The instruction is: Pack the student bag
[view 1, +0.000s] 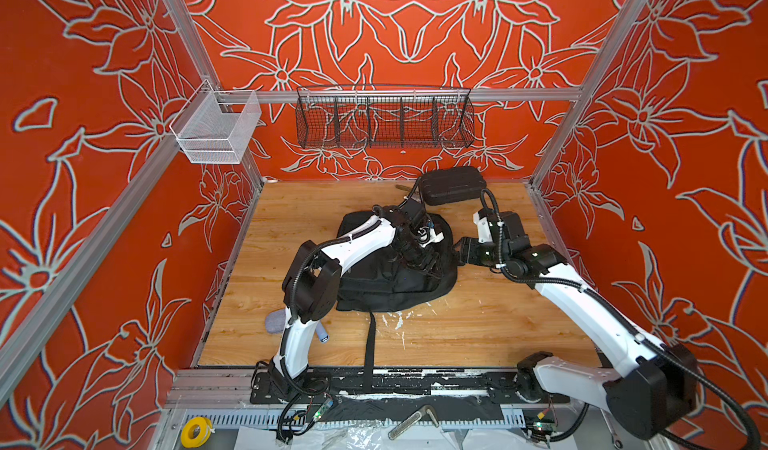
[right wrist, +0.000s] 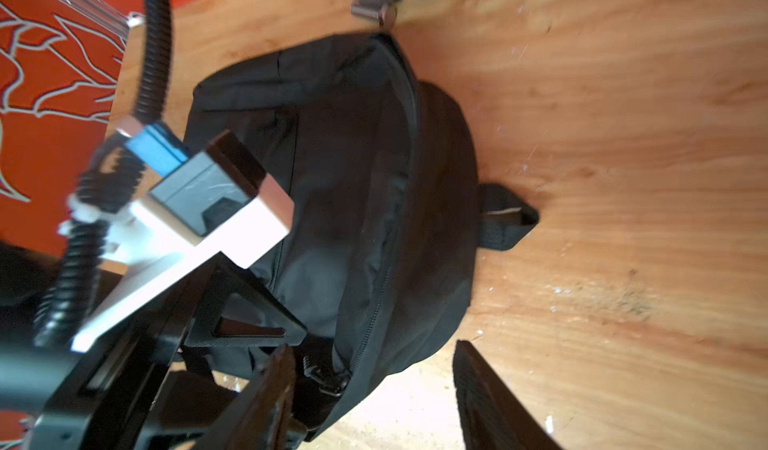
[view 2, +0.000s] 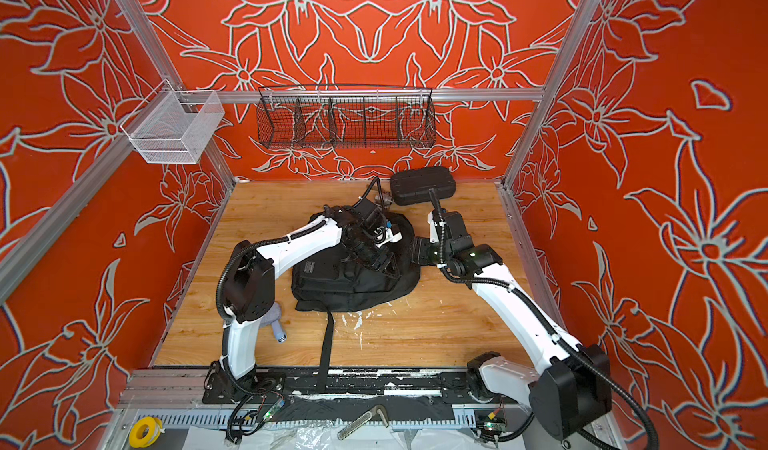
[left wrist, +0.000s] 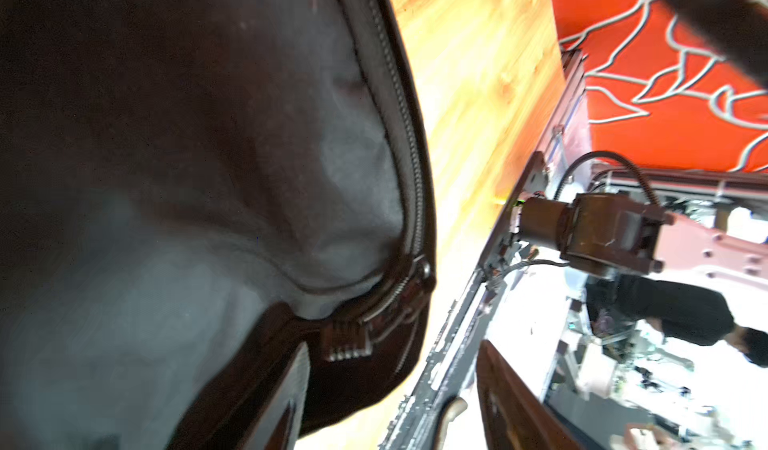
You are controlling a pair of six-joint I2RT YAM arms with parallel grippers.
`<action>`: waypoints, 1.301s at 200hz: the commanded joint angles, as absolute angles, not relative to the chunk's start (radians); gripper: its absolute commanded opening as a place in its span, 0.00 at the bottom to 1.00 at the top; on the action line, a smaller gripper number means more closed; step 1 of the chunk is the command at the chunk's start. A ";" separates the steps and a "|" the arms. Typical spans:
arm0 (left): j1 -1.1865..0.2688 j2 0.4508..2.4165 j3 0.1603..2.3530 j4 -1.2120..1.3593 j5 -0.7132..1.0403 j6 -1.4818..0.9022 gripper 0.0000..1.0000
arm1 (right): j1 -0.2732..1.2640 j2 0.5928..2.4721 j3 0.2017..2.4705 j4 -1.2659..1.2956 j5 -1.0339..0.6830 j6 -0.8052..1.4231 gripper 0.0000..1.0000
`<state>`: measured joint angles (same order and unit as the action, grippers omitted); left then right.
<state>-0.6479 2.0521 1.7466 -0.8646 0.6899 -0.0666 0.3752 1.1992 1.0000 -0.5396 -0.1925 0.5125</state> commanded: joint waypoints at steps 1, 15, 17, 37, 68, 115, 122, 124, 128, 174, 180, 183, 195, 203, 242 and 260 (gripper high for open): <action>-0.647 2.023 1.745 -0.850 0.641 0.000 0.62 | 0.371 1.235 1.036 -0.565 -0.248 0.578 0.63; -0.660 2.032 1.754 -0.846 0.641 0.016 0.59 | 0.370 1.265 1.037 -0.559 -0.261 0.589 0.63; -0.662 2.033 1.757 -0.846 0.644 0.019 0.58 | 0.369 1.270 1.037 -0.560 -0.263 0.590 0.63; -0.681 2.042 1.758 -0.855 0.630 0.040 0.53 | 0.364 1.319 1.043 -0.563 -0.282 0.605 0.62; -0.686 2.061 1.750 -0.868 0.618 0.051 0.44 | 0.364 1.372 1.047 -0.553 -0.304 0.620 0.57; -0.693 2.063 1.744 -0.863 0.627 0.058 0.25 | 0.361 1.412 1.028 -0.489 -0.313 0.673 0.40; -0.694 2.063 1.738 -0.863 0.627 0.060 0.25 | 0.361 1.417 1.025 -0.479 -0.317 0.681 0.38; -0.694 2.064 1.736 -0.863 0.627 0.060 0.25 | 0.360 1.418 1.025 -0.477 -0.317 0.683 0.37; -0.695 2.065 1.734 -0.862 0.626 0.060 0.24 | 0.361 1.422 1.025 -0.473 -0.322 0.688 0.34; -0.695 2.003 1.653 -0.767 0.553 0.055 0.02 | 0.360 1.416 1.013 -0.477 -0.310 0.685 0.09; -0.695 1.988 1.637 -0.750 0.552 0.058 0.00 | 0.359 1.412 1.008 -0.476 -0.306 0.684 0.06; -0.696 1.981 1.631 -0.742 0.552 0.060 0.00 | 0.359 1.409 1.007 -0.477 -0.302 0.686 0.04; -0.695 1.958 1.615 -0.731 0.556 0.068 0.00 | 0.357 1.399 1.000 -0.474 -0.294 0.691 0.00; -0.695 1.944 1.606 -0.731 0.561 0.073 0.00 | 0.355 1.395 0.995 -0.471 -0.286 0.697 0.00; -0.695 1.804 1.440 -0.568 0.527 0.081 0.41 | 0.353 1.385 0.992 -0.450 -0.302 0.697 0.00; -0.696 1.760 1.366 -0.464 0.522 0.095 0.46 | 0.353 1.384 0.993 -0.446 -0.313 0.689 0.00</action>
<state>-0.6895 1.8294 1.4384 -0.6235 0.5373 0.0612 0.3580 1.4094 0.9993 -0.4660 -0.3122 0.6785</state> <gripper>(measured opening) 0.446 0.048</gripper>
